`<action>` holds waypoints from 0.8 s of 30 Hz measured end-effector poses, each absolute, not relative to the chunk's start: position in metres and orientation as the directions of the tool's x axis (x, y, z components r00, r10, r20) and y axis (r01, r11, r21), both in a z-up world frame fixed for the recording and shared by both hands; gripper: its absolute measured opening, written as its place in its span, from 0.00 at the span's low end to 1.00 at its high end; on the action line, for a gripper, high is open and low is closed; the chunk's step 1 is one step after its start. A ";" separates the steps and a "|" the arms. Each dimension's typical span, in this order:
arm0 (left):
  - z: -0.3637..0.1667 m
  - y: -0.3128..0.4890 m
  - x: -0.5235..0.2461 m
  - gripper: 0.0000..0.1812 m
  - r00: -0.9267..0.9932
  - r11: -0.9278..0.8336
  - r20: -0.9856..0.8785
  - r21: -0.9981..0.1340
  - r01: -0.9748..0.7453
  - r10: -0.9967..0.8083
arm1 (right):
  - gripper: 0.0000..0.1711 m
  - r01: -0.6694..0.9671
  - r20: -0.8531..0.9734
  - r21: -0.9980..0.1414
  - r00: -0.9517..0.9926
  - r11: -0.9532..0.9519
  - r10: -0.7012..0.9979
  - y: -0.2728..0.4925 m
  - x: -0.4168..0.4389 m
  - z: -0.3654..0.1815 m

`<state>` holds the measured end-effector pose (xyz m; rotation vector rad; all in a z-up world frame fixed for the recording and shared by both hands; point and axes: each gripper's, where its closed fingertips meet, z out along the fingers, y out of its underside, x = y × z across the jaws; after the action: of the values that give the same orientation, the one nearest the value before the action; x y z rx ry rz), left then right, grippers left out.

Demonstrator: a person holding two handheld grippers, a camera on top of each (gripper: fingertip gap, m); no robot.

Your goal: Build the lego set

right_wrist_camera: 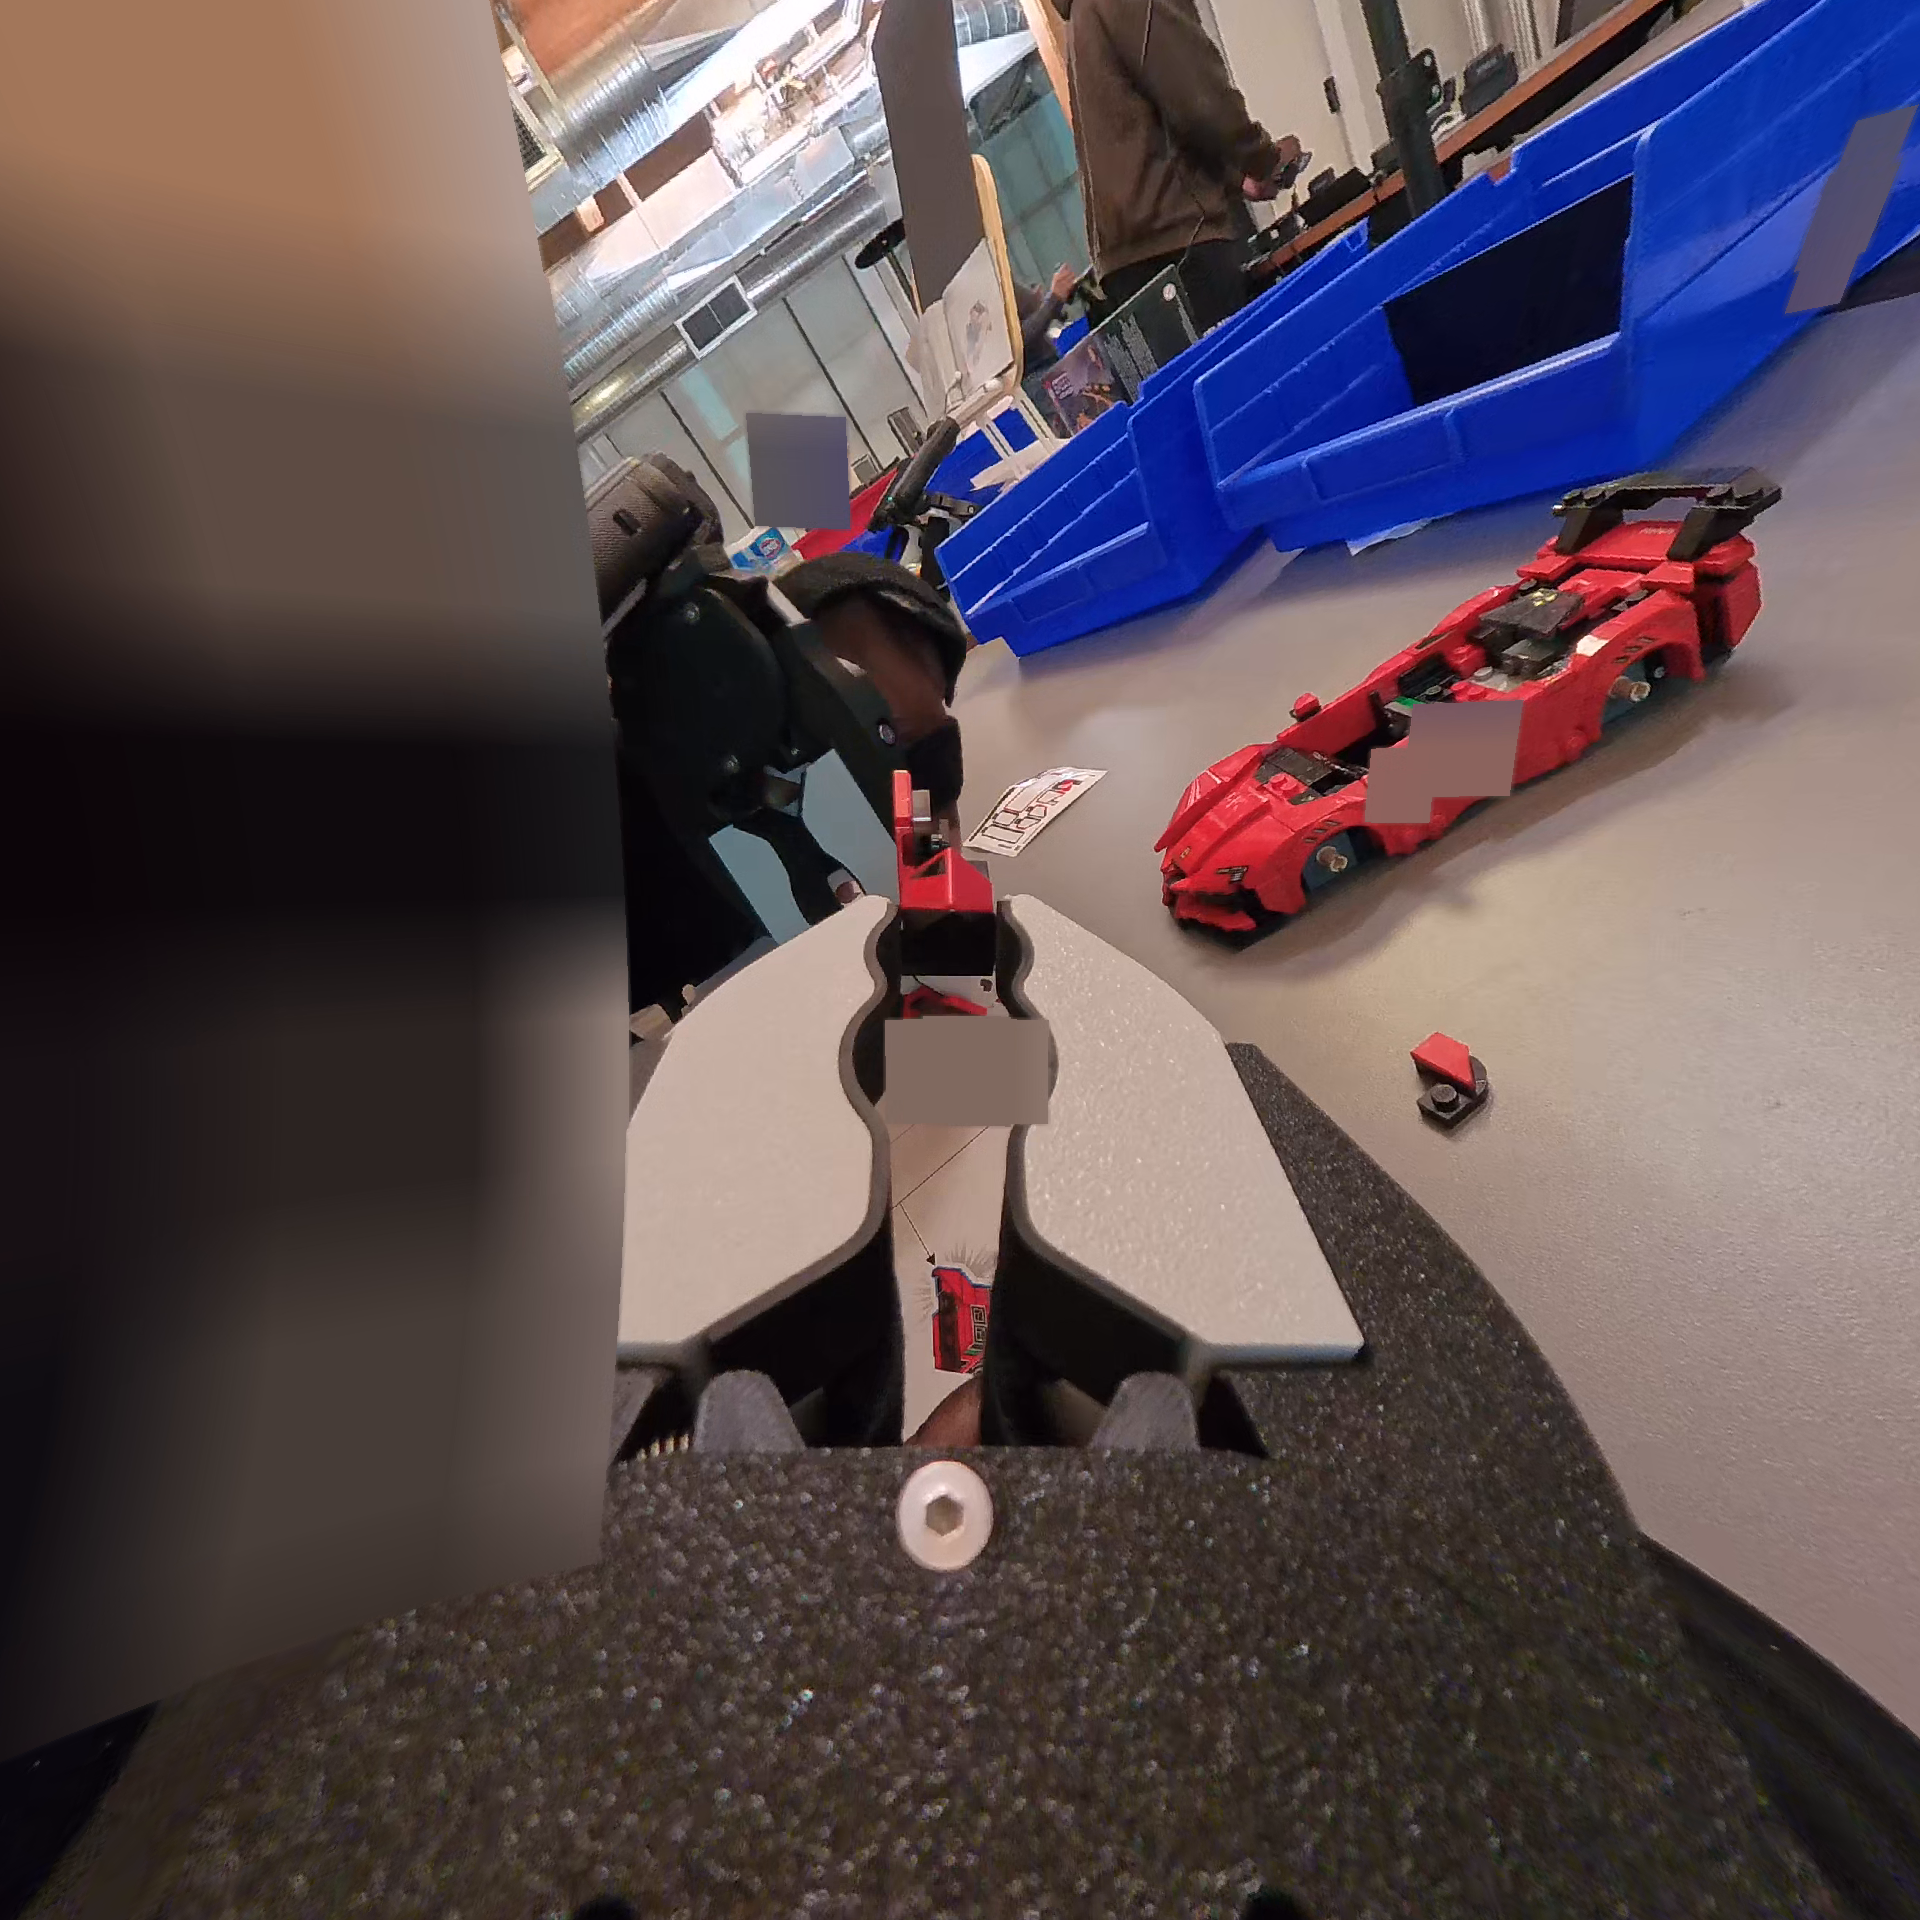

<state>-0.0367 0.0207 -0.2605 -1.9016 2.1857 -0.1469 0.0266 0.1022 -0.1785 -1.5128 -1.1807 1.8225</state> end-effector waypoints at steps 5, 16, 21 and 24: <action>-0.241 0.018 -0.021 0.15 0.058 -0.044 -0.006 -0.560 -0.827 -0.998 | 0.10 0.151 -0.527 -0.850 -0.265 -0.506 0.807 0.102 0.027 -0.178; -0.101 0.002 -0.049 0.15 0.204 0.248 -0.186 -0.905 0.345 -0.961 | 0.10 0.152 -0.529 -0.849 -0.263 -0.507 0.807 0.103 0.027 -0.179; -0.097 -0.002 -0.046 0.15 0.215 0.297 -0.236 -0.900 0.320 -0.948 | 0.10 0.151 -0.527 -0.850 -0.261 -0.505 0.809 0.103 0.027 -0.179; -0.117 0.013 -0.040 0.15 0.225 0.196 -0.140 -0.949 0.247 -0.964 | 0.10 0.150 -0.527 -0.850 -0.262 -0.506 0.808 0.103 0.027 -0.179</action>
<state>-0.0395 0.0126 -0.1169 -0.9810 0.9409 -1.0533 0.0267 0.1029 -0.1787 -1.5134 -1.1773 1.8190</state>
